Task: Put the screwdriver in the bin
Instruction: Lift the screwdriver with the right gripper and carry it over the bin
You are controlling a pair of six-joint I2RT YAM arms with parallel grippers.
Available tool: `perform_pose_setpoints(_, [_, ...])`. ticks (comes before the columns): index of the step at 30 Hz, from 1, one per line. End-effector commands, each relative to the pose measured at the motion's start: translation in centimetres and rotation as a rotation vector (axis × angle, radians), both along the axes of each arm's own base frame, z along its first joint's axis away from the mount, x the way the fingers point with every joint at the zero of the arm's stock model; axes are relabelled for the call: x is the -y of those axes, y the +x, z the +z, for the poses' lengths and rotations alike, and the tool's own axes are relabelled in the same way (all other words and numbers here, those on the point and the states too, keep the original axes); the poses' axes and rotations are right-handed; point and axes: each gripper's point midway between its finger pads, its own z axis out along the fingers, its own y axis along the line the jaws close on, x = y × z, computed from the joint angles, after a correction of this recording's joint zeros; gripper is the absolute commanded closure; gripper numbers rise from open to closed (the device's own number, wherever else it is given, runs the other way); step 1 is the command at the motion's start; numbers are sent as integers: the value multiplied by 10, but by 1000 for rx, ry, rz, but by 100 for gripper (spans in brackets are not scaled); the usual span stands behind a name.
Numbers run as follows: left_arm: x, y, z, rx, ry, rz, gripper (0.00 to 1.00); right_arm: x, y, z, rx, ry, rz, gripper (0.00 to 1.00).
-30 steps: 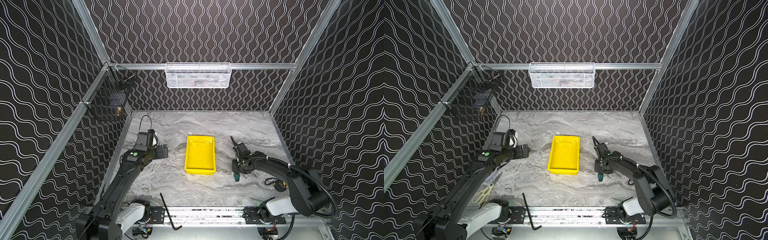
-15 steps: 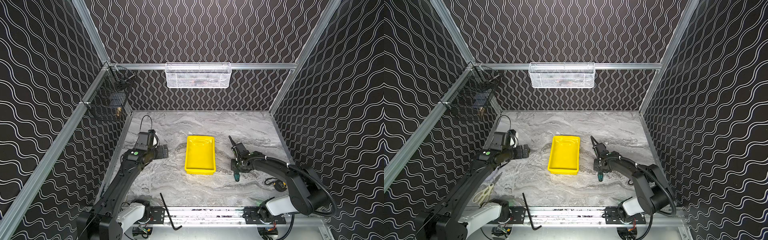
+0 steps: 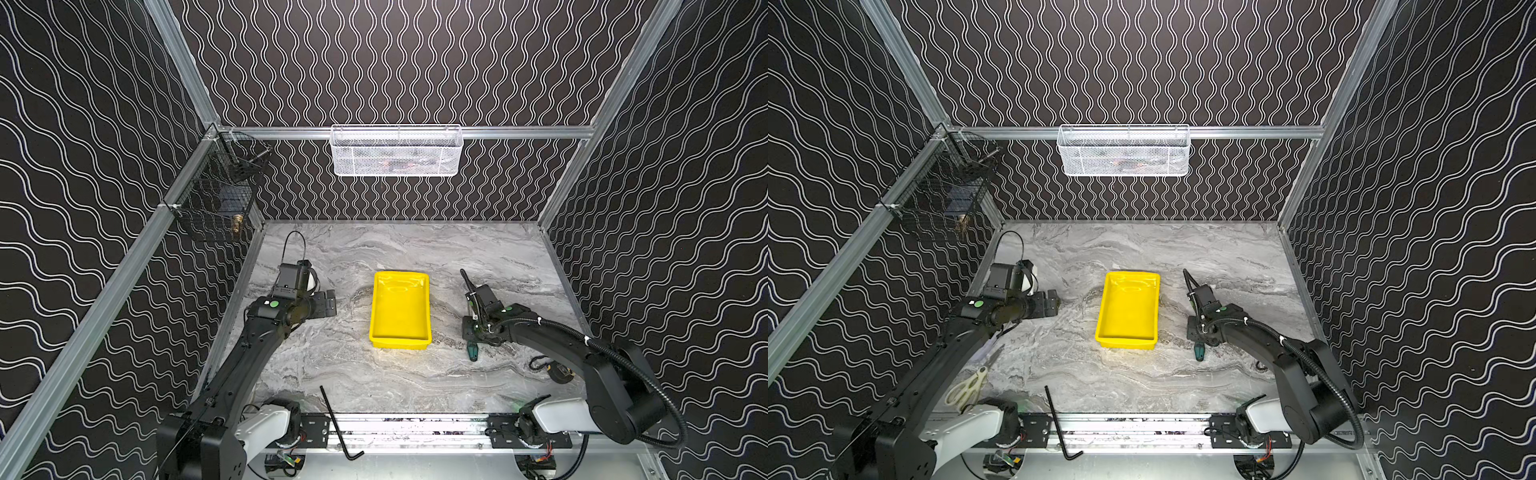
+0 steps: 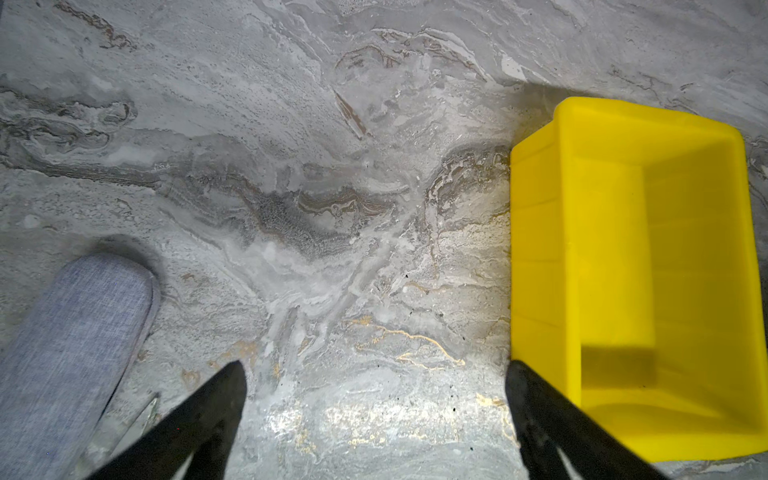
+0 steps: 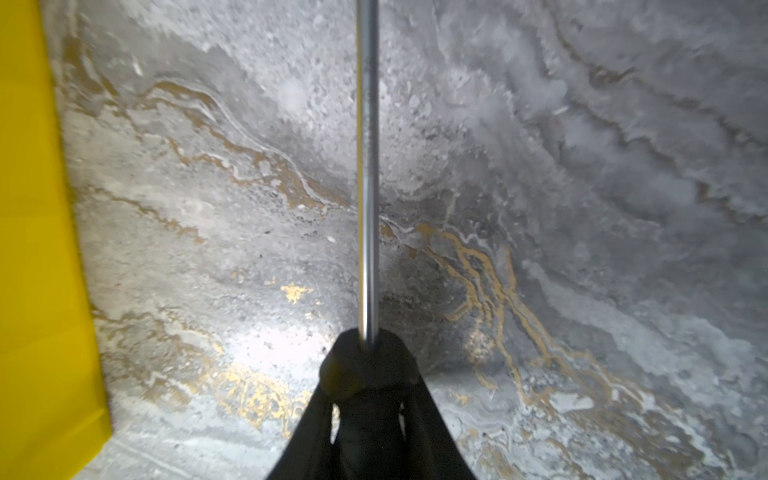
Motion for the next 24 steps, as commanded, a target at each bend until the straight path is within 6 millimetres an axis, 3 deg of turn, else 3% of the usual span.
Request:
perform_pose_setpoints(1, [1,0,3,2,-1,-2,1,0,2,6,34,5,-1,89])
perform_pose_setpoints(24, [-2,1,3,1,4,11,1,-21,14,63,171,75,102,91])
